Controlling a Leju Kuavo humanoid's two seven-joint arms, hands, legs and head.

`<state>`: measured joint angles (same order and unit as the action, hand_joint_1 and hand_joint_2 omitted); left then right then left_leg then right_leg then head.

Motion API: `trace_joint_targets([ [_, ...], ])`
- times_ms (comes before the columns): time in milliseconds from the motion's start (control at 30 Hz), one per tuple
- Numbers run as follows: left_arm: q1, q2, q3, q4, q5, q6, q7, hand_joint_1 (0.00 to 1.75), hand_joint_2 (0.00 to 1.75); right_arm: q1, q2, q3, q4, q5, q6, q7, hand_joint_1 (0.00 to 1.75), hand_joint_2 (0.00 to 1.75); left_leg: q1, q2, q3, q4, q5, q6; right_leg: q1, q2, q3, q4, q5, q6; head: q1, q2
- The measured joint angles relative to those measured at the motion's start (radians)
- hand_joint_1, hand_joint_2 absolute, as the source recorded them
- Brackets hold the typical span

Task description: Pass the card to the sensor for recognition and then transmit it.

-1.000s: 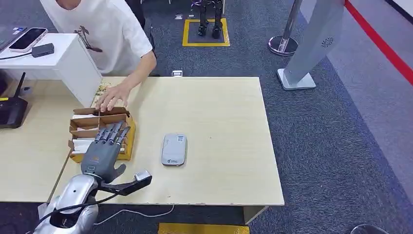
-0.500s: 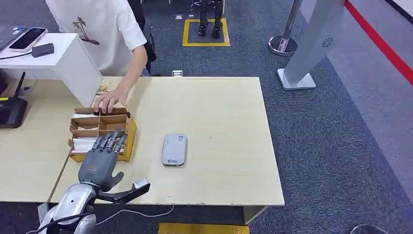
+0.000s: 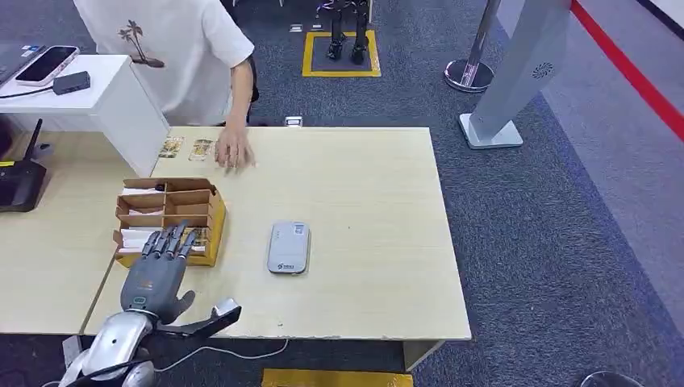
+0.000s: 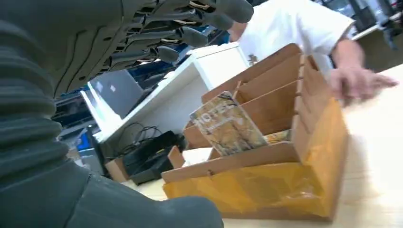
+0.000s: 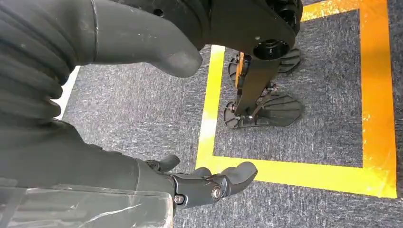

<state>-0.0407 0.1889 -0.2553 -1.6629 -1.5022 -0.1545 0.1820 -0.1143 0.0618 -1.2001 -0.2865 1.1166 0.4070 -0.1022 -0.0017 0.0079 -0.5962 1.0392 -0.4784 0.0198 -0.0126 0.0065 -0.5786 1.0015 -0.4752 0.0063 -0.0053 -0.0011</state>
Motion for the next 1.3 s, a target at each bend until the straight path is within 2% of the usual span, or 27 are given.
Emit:
trace_joint_targets([
  [533, 0.015, -0.033, 0.062, 0.000, -0.026, -0.002, 0.016, 0.00, 1.75, 0.000, 0.000, 0.000, 0.000, 0.002, 0.000, 0.008, 0.00, 1.75, 0.000, 0.000, 0.000, 0.000, 0.000, 0.000, 0.000, 0.000, 0.000, 0.000, 0.000, 0.000, 0.000, 0.000],
  [633, 0.009, -0.036, 0.098, 0.001, -0.014, -0.008, 0.013, 0.00, 1.75, 0.000, 0.000, 0.000, 0.000, 0.016, 0.000, 0.010, 0.00, 1.75, 0.000, 0.000, 0.000, 0.000, 0.000, 0.000, 0.000, 0.000, 0.000, 0.000, 0.000, 0.000, 0.000, 0.000],
  [867, -0.044, -0.043, 0.179, 0.035, -0.015, -0.012, -0.033, 0.00, 1.75, -0.001, 0.000, 0.000, 0.000, 0.035, 0.000, 0.007, 0.00, 1.75, 0.000, 0.000, 0.000, 0.000, 0.000, 0.000, 0.000, 0.000, 0.000, 0.000, 0.000, 0.000, 0.000, 0.000],
  [1067, -0.116, -0.056, 0.179, 0.103, -0.029, -0.016, -0.058, 0.00, 1.75, -0.009, 0.000, 0.003, 0.000, 0.048, 0.000, 0.011, 0.00, 1.75, 0.000, 0.000, 0.000, 0.000, 0.000, 0.000, 0.000, 0.000, 0.000, 0.000, 0.000, 0.000, 0.000, 0.000],
  [1300, -0.196, -0.073, 0.179, 0.184, -0.031, -0.014, -0.062, 0.00, 1.75, -0.022, 0.000, 0.016, 0.000, 0.054, 0.000, 0.018, 0.00, 1.75, 0.000, 0.000, 0.000, 0.000, 0.000, 0.000, 0.000, 0.000, 0.000, 0.000, 0.000, 0.000, 0.000, 0.000],
])
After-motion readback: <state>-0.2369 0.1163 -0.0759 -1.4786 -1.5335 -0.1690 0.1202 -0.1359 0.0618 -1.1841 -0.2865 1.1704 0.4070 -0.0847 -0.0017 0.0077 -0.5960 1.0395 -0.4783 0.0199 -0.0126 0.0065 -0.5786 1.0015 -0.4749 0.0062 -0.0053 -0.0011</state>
